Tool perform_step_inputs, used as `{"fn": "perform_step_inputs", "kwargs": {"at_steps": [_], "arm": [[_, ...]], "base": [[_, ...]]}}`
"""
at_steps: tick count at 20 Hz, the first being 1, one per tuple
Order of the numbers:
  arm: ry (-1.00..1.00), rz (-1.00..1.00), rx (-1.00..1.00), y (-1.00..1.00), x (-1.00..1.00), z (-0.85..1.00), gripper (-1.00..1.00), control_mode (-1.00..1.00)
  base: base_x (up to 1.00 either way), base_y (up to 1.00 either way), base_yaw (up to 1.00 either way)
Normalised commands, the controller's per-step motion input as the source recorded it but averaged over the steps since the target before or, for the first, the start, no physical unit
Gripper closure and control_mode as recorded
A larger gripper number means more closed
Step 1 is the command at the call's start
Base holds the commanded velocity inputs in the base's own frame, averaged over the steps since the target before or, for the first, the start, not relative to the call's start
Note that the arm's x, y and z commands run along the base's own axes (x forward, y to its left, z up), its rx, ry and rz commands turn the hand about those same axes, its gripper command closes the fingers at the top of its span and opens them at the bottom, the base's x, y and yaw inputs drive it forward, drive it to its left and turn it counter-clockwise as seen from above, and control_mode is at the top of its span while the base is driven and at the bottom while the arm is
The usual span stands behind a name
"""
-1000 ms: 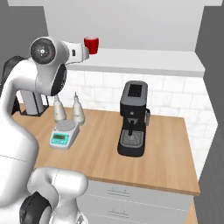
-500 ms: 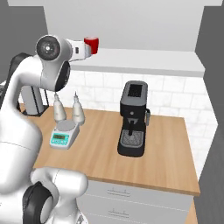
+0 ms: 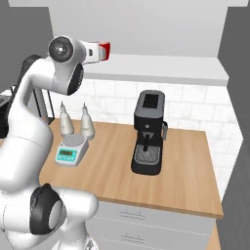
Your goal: Gather all objects into one cabinet and sort the glasses and bowls to opposite sides.
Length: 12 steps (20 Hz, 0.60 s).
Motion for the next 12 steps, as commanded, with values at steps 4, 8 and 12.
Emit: {"fn": "perform_step_inputs", "kwargs": {"at_steps": [4,8,12], "arm": [[0.0,0.0,0.0,0.0,0.38,0.0,-1.0,-1.0],[0.0,0.0,0.0,0.0,0.39,0.0,-1.0,-1.0],[0.0,0.0,0.0,0.0,0.31,0.0,-1.0,-1.0]], "base": [[0.0,0.0,0.0],[0.0,0.0,0.0],[0.0,0.0,0.0]]}}
